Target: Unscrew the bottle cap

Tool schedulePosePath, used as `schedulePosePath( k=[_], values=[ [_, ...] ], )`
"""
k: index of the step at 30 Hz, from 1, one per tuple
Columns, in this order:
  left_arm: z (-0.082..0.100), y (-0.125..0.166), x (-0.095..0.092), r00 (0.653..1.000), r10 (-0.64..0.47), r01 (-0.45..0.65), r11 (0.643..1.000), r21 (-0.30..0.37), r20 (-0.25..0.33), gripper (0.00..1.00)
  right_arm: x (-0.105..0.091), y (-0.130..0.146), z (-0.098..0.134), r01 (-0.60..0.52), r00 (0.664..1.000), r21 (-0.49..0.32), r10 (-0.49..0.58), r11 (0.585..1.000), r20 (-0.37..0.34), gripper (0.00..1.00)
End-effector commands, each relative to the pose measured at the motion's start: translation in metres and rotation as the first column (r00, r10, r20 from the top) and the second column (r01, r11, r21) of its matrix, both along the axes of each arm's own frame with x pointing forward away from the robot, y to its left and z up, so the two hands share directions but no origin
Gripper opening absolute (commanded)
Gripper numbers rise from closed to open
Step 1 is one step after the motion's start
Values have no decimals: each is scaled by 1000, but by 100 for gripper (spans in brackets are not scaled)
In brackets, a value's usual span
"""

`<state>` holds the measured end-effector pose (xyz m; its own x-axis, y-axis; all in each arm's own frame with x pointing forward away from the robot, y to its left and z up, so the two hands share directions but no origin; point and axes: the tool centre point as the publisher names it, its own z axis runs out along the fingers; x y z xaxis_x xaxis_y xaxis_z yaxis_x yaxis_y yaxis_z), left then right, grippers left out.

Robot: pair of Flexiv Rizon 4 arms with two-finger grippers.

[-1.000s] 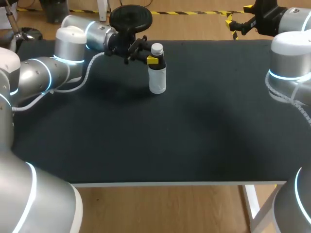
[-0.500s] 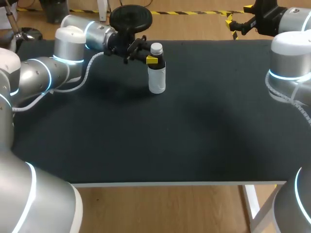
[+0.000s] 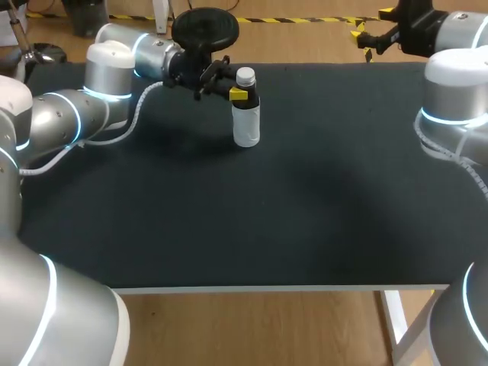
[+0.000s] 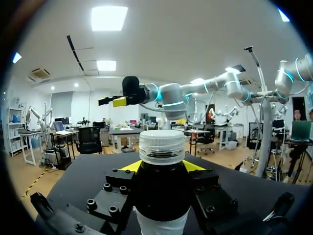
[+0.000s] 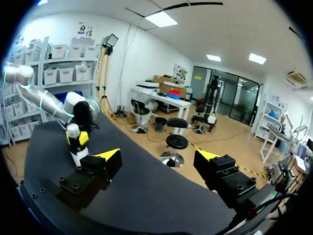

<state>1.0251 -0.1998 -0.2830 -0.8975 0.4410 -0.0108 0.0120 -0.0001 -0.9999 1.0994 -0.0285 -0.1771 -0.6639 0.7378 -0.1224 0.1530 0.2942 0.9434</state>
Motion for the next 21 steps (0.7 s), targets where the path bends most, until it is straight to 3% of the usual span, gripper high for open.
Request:
schedulePosePath(
  k=[1,11,21],
  values=[
    [-2,0,6,1000,-13,13,1000,-3,-3,0,-5,19,-4,-12,998,82,7,997,64,100],
    [-2,0,6,1000,-13,13,1000,-3,-3,0,-31,86,-10,-98,988,235,66,967,137,100],
    [-2,0,6,1000,-13,13,1000,-3,-3,0,-57,135,-19,-161,978,286,114,945,173,100]
  ],
)
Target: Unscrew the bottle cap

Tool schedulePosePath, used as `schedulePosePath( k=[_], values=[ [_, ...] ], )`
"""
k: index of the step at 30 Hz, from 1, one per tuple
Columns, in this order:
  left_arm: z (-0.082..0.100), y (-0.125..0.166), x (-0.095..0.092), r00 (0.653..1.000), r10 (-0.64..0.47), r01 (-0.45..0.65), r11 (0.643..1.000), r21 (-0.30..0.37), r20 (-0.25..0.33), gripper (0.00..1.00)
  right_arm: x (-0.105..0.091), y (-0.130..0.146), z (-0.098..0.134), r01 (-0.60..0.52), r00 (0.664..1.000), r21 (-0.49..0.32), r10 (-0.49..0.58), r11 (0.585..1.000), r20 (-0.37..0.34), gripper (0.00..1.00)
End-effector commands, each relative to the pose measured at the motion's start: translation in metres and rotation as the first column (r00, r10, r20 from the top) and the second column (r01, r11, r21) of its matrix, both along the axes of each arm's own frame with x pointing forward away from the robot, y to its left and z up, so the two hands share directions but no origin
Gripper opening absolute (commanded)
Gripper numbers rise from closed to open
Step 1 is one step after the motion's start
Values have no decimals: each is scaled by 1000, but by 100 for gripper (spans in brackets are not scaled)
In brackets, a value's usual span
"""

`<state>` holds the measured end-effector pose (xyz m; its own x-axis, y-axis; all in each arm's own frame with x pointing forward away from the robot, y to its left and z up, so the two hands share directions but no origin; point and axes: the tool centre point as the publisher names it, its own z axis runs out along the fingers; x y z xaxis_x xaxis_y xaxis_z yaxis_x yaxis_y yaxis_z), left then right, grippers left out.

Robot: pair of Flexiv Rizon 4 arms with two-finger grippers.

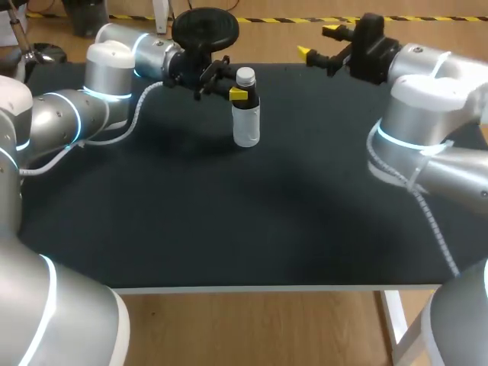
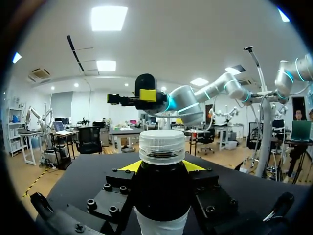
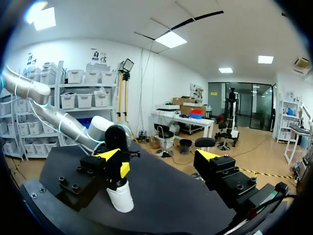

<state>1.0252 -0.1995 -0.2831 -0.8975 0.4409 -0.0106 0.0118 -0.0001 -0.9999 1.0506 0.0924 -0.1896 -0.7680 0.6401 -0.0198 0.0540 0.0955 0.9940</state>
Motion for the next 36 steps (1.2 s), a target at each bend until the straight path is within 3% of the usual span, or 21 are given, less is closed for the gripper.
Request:
schedulePosePath(
  k=[1,11,20,36],
  values=[
    [-2,0,6,1000,-13,13,1000,-3,-2,0,-11,18,-7,19,997,91,-26,996,75,100],
    [-2,0,6,1000,-13,13,1000,-3,-2,0,-28,55,-9,28,995,102,-37,994,90,100],
    [-2,0,6,1000,-13,13,1000,-3,-2,0,-37,81,-20,3,998,60,-7,998,66,100],
    [-2,0,6,1000,-13,13,1000,-3,-2,0,-40,118,-32,-84,996,61,83,995,20,100]
  ],
)
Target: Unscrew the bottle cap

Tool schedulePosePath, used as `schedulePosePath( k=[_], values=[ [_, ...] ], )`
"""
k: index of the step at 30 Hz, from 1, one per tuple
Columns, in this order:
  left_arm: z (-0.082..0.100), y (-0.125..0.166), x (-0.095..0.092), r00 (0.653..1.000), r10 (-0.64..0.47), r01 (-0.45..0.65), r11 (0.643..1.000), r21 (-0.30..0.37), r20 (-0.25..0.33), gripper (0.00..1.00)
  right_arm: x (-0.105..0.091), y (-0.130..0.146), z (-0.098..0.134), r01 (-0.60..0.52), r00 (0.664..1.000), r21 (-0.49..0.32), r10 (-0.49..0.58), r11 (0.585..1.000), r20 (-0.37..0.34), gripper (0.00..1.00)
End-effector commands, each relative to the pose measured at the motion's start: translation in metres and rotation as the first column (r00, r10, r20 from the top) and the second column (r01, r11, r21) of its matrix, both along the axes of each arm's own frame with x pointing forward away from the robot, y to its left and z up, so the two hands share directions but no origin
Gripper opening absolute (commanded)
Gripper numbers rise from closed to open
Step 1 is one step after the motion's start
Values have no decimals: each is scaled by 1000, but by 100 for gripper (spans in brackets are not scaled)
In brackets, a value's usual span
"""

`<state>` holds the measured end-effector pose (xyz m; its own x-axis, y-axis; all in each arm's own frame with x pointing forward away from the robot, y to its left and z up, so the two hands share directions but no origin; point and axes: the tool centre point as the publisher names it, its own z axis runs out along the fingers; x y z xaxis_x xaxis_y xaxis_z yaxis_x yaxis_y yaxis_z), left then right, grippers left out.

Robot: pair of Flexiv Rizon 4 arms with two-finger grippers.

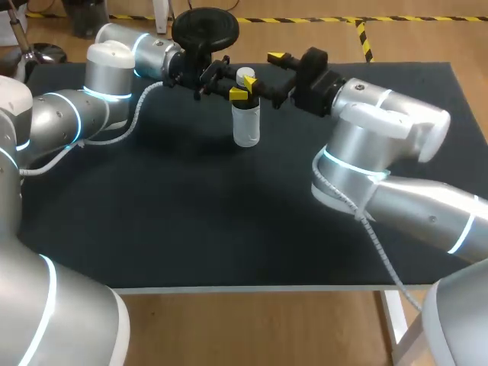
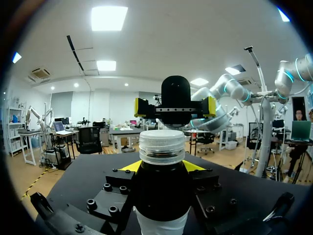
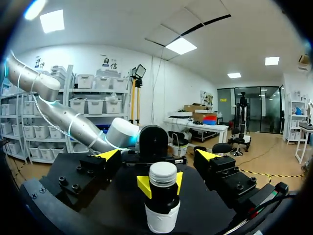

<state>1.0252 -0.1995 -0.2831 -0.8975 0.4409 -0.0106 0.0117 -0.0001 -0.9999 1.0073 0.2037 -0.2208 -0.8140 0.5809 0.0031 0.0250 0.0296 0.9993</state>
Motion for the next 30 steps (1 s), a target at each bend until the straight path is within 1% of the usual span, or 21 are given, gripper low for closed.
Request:
schedulePosePath(
  k=[1,4,18,30],
  values=[
    [-2,0,6,1000,-13,13,1000,-3,-2,0,3,8,-2,-12,1000,-8,12,1000,-10,100],
    [-2,0,6,1000,-13,13,1000,-3,-2,0,1,11,-6,-19,1000,-9,19,1000,-22,100],
    [-2,0,6,1000,-13,13,1000,-3,-2,0,3,20,-21,-34,997,-26,32,999,-64,100],
    [-2,0,6,1000,-13,13,1000,-3,-2,0,7,23,-26,-40,996,-24,38,999,-83,100]
  ],
)
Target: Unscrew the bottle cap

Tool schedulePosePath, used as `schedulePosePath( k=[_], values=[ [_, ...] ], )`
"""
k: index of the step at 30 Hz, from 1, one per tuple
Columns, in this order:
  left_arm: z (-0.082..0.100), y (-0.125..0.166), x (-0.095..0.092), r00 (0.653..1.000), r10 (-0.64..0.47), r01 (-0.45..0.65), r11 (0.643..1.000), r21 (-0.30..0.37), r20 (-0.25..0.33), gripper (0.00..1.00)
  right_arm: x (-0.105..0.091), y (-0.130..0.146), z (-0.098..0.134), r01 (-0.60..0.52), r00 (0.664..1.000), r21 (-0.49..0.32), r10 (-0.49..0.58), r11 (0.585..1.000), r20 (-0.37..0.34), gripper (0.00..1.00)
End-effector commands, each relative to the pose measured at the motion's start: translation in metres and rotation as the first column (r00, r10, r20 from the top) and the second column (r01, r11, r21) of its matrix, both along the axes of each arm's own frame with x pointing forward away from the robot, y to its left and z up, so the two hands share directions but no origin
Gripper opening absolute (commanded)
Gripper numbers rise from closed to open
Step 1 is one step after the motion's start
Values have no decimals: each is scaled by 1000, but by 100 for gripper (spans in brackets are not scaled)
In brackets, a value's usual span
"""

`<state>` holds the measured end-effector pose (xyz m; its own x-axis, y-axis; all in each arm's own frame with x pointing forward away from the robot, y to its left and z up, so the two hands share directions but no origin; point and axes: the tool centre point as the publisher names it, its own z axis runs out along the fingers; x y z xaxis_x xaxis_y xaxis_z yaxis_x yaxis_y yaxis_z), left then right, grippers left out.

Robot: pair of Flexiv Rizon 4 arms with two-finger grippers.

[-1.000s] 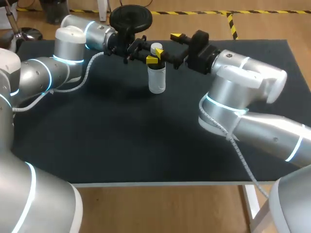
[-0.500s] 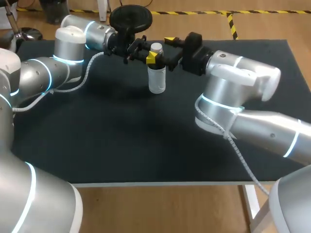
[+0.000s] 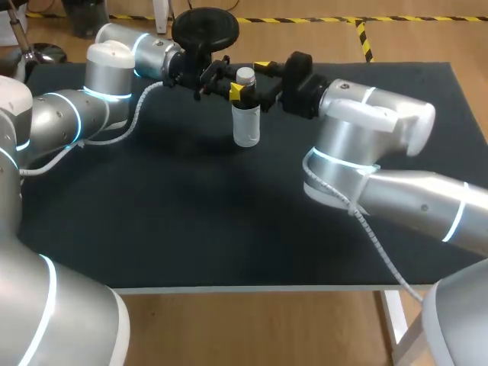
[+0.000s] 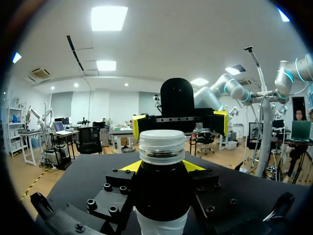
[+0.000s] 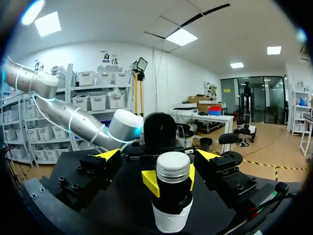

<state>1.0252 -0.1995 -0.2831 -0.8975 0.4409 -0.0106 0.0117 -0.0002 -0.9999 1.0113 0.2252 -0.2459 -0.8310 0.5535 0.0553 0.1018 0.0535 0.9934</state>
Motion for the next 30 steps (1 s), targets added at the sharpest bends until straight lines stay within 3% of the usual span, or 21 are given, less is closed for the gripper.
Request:
schedulePosePath(
  k=[1,7,9,10,13,14,22,30],
  values=[
    [-2,0,6,1000,-13,13,1000,-3,-2,0,4,2,-1,-6,1000,-3,6,1000,-6,100],
    [-2,0,6,1000,-13,13,1000,-3,-2,0,6,3,-3,-25,999,7,25,1000,-25,97],
    [-2,0,6,1000,-13,13,1000,-3,-2,0,6,3,-4,-26,999,7,26,1000,-26,51],
    [-2,0,6,1000,-13,13,1000,-3,-2,0,6,3,-4,-26,999,7,26,1000,-28,48],
    [-2,0,6,1000,-13,13,1000,-3,-2,0,7,3,-4,-30,999,9,30,1000,-31,21],
    [-2,0,6,1000,-13,13,1000,-3,-2,0,7,3,-5,-31,999,10,31,999,-31,0],
    [-2,0,6,1000,-13,13,1000,-3,-2,0,10,-2,-6,-52,998,10,53,999,-38,0],
    [-2,0,6,1000,-13,13,1000,-3,-2,0,18,-15,-3,-173,985,36,173,984,-9,0]
  ],
)
